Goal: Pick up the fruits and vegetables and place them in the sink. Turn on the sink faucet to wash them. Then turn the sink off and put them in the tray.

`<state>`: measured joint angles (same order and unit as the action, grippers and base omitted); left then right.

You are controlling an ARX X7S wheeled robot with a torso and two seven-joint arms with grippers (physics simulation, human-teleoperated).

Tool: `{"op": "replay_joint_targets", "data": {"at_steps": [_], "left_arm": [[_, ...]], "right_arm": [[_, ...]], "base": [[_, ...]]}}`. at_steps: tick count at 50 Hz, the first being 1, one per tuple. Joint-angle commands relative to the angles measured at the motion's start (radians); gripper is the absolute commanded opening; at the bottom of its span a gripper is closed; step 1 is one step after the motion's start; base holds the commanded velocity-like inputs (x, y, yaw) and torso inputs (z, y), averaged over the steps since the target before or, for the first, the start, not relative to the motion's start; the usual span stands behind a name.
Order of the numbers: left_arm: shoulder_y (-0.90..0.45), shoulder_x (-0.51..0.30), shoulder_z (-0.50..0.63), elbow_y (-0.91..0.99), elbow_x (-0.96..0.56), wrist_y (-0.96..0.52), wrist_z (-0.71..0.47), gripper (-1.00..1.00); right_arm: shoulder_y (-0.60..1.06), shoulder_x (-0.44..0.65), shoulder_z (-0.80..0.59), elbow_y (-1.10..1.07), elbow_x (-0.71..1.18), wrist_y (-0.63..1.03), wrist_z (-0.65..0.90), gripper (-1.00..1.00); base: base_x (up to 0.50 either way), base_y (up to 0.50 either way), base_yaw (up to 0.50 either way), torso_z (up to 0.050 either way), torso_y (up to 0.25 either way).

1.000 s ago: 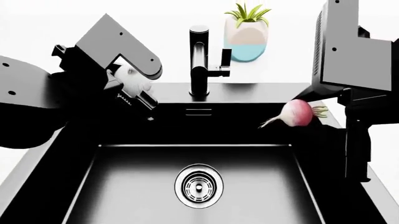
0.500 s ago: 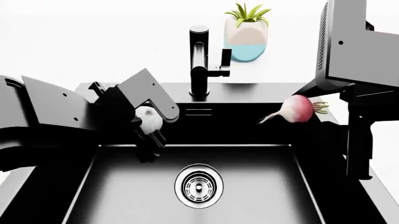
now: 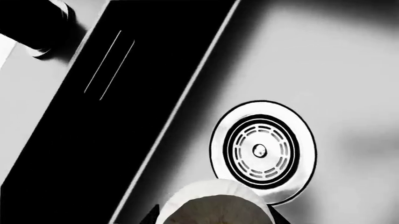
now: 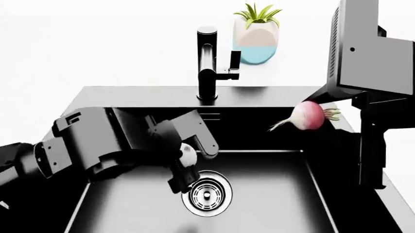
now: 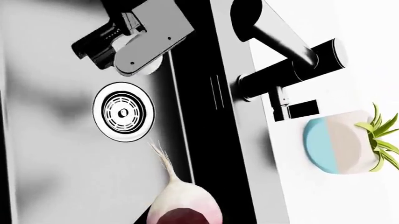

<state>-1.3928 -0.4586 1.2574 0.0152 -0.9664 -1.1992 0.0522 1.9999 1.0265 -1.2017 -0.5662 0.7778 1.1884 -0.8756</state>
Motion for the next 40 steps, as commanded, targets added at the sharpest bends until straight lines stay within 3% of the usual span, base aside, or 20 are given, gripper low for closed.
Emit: {"op": "replay_joint_targets", "data": {"at_steps": [1,10,40], "left_arm": [[0.017,0.127,0.13,-0.169,0.1,0.084,0.129,-1.0],[0.02,0.199,0.221,-0.277,0.157,0.129,0.23,-1.0],[0.036,0.282,0.314,-0.354,0.203,0.159,0.316,-1.0]], "right_arm": [[-0.007,0.006,0.006,-0.006,-0.003,-0.007,0.006,-1.0],[-0.015,-0.001,0.002,0.001,-0.011,-0.013,0.011,-1.0],[-0.024,-0.01,-0.006,0.004,-0.024,-0.018,0.013,-1.0]], "base": [[0.01,0.0,0.0,0.0,0.0],[0.01,0.0,0.0,0.0,0.0],[0.01,0.0,0.0,0.0,0.0]]}}
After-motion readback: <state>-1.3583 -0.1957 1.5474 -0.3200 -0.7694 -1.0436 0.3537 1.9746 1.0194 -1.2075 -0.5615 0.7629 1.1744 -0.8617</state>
